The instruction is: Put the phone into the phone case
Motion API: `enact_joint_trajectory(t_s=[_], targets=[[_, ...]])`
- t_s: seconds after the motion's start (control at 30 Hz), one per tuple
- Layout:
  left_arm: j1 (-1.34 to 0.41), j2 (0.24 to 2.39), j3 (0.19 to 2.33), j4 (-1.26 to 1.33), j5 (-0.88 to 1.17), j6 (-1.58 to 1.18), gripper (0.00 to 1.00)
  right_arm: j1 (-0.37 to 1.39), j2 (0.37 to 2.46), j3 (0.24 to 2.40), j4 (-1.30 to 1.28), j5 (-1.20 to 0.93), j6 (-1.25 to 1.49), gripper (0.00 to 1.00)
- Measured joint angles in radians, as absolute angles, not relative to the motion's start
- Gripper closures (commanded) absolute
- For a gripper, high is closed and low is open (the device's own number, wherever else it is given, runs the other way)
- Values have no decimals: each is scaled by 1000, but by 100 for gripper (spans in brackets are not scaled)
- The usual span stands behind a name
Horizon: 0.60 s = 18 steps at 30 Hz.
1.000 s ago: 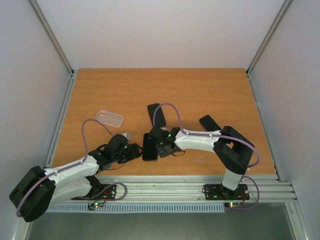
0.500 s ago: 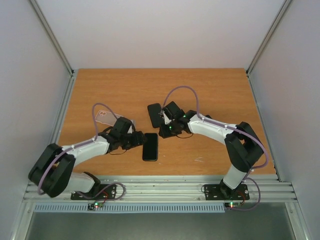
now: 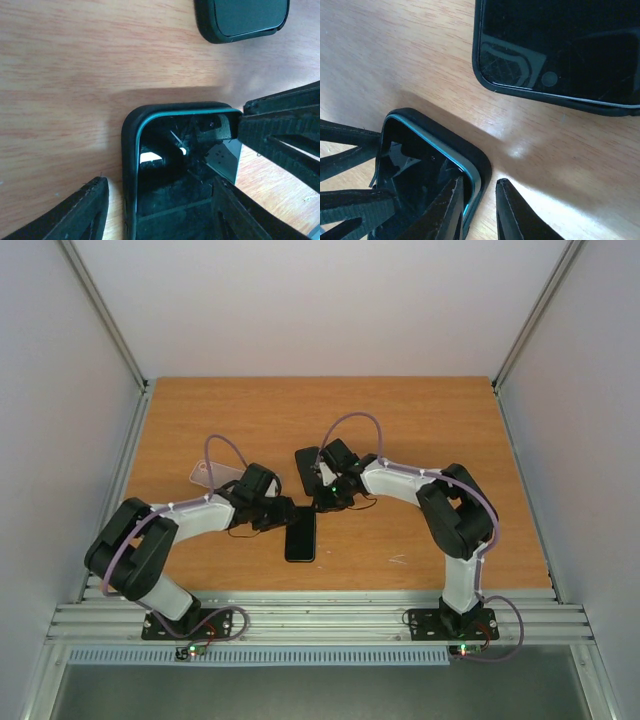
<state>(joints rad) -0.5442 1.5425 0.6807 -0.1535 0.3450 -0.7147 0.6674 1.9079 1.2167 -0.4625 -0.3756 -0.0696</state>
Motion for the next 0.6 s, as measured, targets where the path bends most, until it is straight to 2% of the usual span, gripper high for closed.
enact_joint_trajectory(t_s=[0.1, 0.23, 0.47, 0.6], targets=[[-544, 1558, 696, -160, 345, -699, 45, 662, 1931, 1227, -465, -393, -74, 83], [-544, 1578, 712, -165, 351, -686, 49, 661, 1950, 1248, -476, -405, -86, 93], [-544, 1592, 721, -167, 352, -675, 55, 664, 1986, 1306, -545, -402, -103, 94], [-546, 1597, 726, -177, 340, -672, 56, 675, 2019, 1356, -602, -377, -113, 93]])
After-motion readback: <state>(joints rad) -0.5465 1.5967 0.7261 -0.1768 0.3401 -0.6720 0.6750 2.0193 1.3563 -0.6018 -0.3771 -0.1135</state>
